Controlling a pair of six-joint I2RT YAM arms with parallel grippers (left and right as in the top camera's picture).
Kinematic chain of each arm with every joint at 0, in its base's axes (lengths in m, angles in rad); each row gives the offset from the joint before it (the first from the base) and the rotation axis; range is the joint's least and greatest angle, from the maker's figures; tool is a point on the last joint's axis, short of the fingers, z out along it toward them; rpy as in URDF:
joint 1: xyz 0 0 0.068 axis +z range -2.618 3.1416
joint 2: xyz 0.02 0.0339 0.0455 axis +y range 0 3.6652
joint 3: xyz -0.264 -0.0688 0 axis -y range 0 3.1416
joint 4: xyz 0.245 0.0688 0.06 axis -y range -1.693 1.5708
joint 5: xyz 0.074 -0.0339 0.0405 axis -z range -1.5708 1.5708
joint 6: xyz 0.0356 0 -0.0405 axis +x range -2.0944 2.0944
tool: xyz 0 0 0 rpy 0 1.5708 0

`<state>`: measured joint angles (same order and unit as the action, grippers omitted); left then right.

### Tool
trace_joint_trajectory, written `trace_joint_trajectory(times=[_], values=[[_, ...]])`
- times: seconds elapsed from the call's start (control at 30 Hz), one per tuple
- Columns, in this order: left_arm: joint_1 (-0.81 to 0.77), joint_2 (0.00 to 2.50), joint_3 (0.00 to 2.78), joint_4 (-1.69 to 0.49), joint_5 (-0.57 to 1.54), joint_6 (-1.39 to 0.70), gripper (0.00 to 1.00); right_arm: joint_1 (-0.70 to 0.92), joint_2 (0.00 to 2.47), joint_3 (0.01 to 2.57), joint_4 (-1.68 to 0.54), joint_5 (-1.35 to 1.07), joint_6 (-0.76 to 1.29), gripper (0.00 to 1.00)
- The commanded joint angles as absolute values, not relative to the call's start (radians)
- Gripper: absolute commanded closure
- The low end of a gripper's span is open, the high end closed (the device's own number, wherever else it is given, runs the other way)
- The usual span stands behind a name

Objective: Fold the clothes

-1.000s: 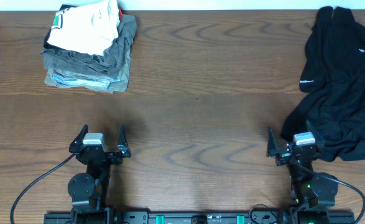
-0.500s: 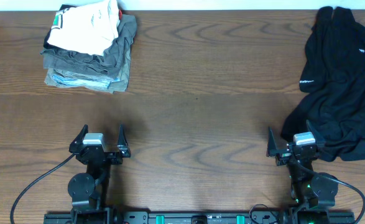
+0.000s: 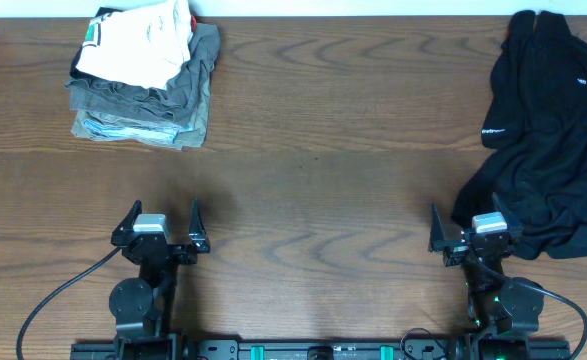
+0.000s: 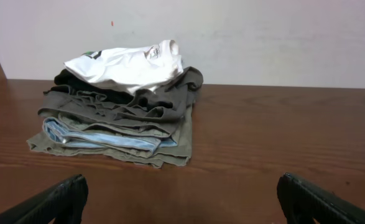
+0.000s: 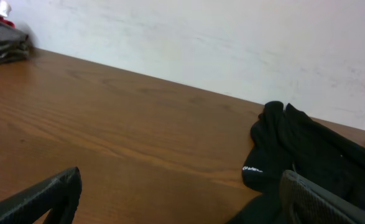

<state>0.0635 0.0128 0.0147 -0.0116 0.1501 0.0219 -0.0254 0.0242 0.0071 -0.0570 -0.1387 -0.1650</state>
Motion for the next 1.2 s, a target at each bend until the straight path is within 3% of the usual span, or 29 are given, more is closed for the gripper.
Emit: trace_joint_trajectory(times=[0.0,0.23,0.43,0.67,0.93,1.17], values=[[0.06,0.003,0.004,-0.052,0.164,0.014,0.02,-0.019,0.025,0.006,-0.059,-0.147,-0.154,0.01],[0.06,0.003,0.004,-0.051,0.163,0.014,0.02,-0.019,0.025,0.006,-0.053,-0.134,-0.154,0.01],[0.06,0.003,0.004,-0.019,0.228,-0.002,0.02,-0.019,0.025,0.007,0.107,-0.155,-0.075,0.01],[0.06,0.046,0.087,-0.007,0.304,-0.015,0.02,-0.019,0.091,0.134,0.066,-0.233,-0.023,0.01],[0.06,0.371,0.354,-0.025,0.327,-0.016,0.02,-0.019,0.424,0.464,-0.041,-0.234,-0.036,0.01],[0.06,0.796,0.714,-0.212,0.421,-0.009,0.02,-0.019,0.756,0.78,-0.157,-0.281,-0.034,0.01]])
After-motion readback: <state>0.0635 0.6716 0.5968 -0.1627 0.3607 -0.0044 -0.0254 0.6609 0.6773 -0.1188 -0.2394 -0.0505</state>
